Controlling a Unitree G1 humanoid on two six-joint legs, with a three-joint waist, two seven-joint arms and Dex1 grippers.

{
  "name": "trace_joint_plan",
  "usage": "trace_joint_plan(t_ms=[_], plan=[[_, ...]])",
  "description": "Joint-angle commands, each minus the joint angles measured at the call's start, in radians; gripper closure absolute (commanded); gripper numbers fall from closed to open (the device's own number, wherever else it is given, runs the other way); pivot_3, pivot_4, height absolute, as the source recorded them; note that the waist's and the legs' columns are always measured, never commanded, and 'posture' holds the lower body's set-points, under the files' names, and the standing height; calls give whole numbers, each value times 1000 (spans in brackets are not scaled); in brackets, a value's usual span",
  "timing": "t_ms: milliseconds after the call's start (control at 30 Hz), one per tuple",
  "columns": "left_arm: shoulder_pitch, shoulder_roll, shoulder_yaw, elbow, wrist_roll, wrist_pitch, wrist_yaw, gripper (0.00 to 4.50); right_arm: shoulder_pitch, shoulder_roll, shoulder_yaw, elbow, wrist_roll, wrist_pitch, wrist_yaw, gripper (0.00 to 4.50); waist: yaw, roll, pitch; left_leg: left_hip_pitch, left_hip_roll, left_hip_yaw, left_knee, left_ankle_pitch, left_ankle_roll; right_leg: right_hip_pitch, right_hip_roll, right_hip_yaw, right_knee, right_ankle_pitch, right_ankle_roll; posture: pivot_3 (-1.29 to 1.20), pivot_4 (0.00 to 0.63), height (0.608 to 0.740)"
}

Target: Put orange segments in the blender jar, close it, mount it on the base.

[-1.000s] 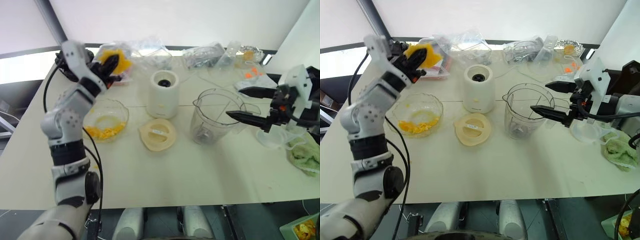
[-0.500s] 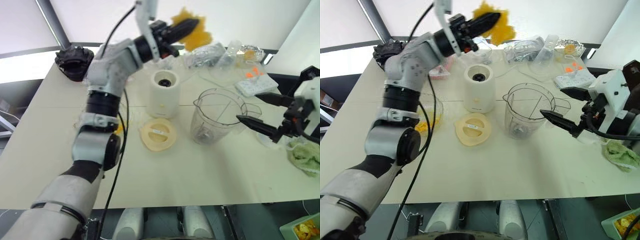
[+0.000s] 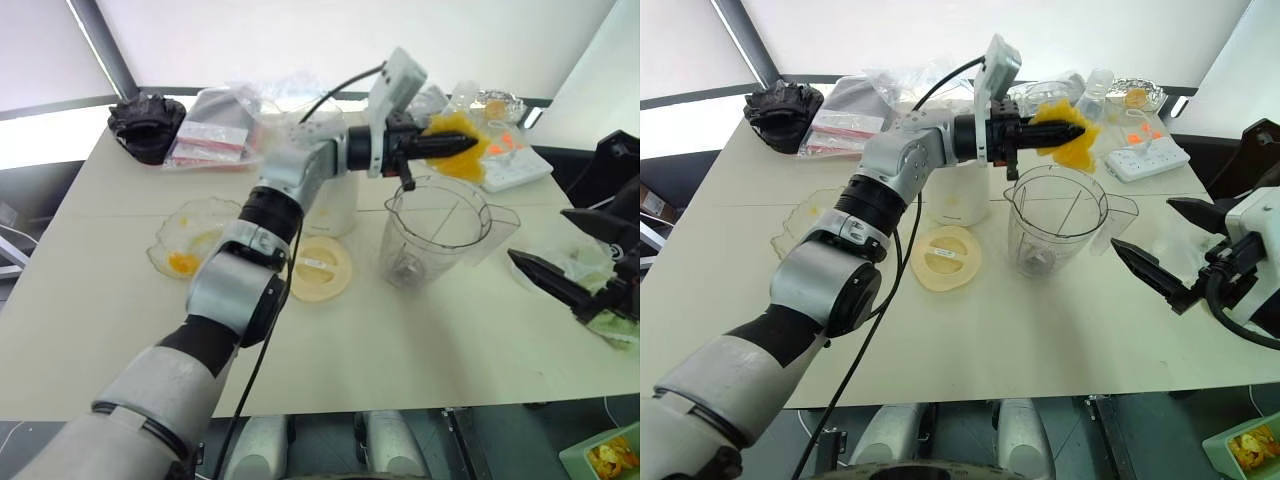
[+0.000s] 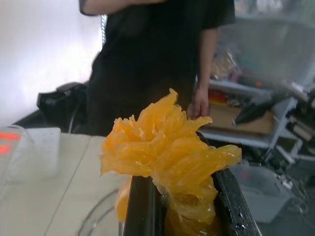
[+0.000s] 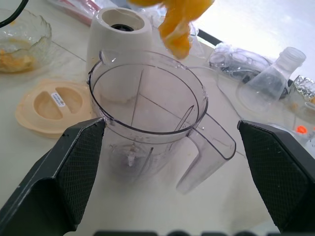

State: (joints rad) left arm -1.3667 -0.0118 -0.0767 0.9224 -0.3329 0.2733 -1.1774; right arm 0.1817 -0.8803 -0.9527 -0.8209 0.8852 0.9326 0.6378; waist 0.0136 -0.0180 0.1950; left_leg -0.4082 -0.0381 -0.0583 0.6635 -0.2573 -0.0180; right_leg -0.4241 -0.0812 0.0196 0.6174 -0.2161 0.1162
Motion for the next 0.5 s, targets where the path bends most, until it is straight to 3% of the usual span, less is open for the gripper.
trace_joint_plan(t_ms=[33,200,333,500], plan=[[19,-2,-41,-8,49,-63,-79,4450,12,0,-43,-23,32,-8,-26,0,0,0,0,0,0,0,0,0,0,0,0,0,0,0,0,0,150,740],[70,7,-113,30,143,-143,-147,4450,25,-14,-41,-21,57,-14,-46,0,0,0,0,0,0,0,0,0,0,0,0,0,0,0,0,0,150,740],[86,12,-131,49,184,-181,-170,2935,29,-20,-38,-26,78,-15,-60,0,1,0,0,0,0,0,0,0,0,0,0,0,0,0,0,0,150,740],[71,1,-115,89,214,-236,-122,310,34,-24,-18,-16,85,-25,-69,0,1,0,0,0,0,0,0,0,0,0,0,0,0,0,0,0,150,740]])
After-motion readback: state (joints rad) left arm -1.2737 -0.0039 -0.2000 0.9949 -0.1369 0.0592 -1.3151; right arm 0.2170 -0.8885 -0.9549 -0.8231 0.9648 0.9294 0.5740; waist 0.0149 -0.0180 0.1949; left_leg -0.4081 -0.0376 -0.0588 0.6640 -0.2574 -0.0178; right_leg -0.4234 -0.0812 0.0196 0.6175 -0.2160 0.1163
